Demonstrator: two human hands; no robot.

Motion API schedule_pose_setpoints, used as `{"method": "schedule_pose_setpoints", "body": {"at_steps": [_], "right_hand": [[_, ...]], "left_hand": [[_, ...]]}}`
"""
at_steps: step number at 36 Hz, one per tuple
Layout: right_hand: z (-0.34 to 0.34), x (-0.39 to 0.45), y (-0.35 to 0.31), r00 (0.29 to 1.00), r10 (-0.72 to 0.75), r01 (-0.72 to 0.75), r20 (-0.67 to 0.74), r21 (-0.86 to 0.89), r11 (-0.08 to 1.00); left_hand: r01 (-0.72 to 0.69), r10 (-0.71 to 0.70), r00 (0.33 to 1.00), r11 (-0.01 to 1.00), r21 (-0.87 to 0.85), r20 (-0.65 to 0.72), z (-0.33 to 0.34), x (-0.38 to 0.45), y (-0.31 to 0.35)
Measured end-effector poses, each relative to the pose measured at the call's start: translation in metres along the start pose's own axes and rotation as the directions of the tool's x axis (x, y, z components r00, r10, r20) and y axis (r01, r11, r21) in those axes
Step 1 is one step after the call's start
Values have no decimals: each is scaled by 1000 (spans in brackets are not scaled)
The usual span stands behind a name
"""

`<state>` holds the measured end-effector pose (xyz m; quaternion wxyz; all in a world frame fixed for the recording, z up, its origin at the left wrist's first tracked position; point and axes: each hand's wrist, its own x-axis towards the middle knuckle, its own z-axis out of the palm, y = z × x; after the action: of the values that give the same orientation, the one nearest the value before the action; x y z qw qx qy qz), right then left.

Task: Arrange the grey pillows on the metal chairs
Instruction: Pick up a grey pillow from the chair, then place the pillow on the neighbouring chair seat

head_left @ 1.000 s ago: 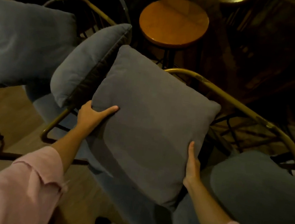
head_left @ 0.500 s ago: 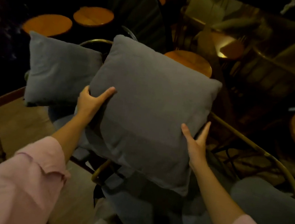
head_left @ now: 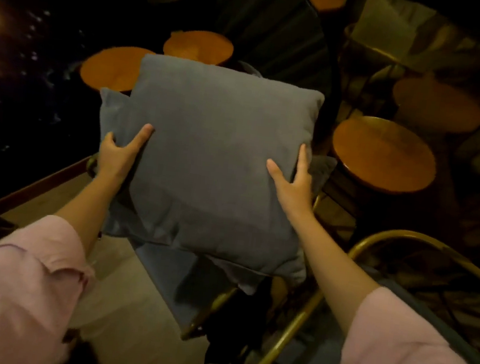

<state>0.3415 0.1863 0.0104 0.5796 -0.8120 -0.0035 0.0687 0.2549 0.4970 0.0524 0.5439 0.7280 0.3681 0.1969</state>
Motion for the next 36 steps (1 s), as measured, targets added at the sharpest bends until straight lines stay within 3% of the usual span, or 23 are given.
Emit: {"method": "schedule_pose_setpoints", "body": {"at_steps": [2,5,8,11,15,18,22,25,30,36], "right_hand": [[27,18,-1,999,31,-24,29,-203,979],[65,33,14,975,173,-70,140,-545,836],[93,22,40,957,159,76,244,-735,673],[104,5,61,962,74,169,264,-784,597],[95,-5,72,960,24,220,280,-801,556],[76,-9,76,940,-10,285,342,-767,575],[40,-28,89,922,-53,325,385,-689,648],[2,-54,107,950,-50,254,309,-667,701],[-73,-113,144,995,91,-48,29,-675,737],[-191,-212,201,920,268,-390,-285,-608,692]], "left_hand": [[56,-58,997,998,38,45,-2,22,-5],[81,-100,987,985,150,122,9,38,-35],[40,-195,927,901,432,320,33,39,-88],[-42,-272,910,690,723,312,59,20,-133],[-69,-108,971,728,682,214,69,-9,-144],[-120,-26,978,741,661,207,68,-8,-147],[-307,186,946,770,559,264,83,-28,-135],[-457,319,880,772,442,353,109,-54,-118],[-632,427,722,728,266,544,165,-120,-94],[-695,398,572,700,165,718,227,-221,-84]]}}
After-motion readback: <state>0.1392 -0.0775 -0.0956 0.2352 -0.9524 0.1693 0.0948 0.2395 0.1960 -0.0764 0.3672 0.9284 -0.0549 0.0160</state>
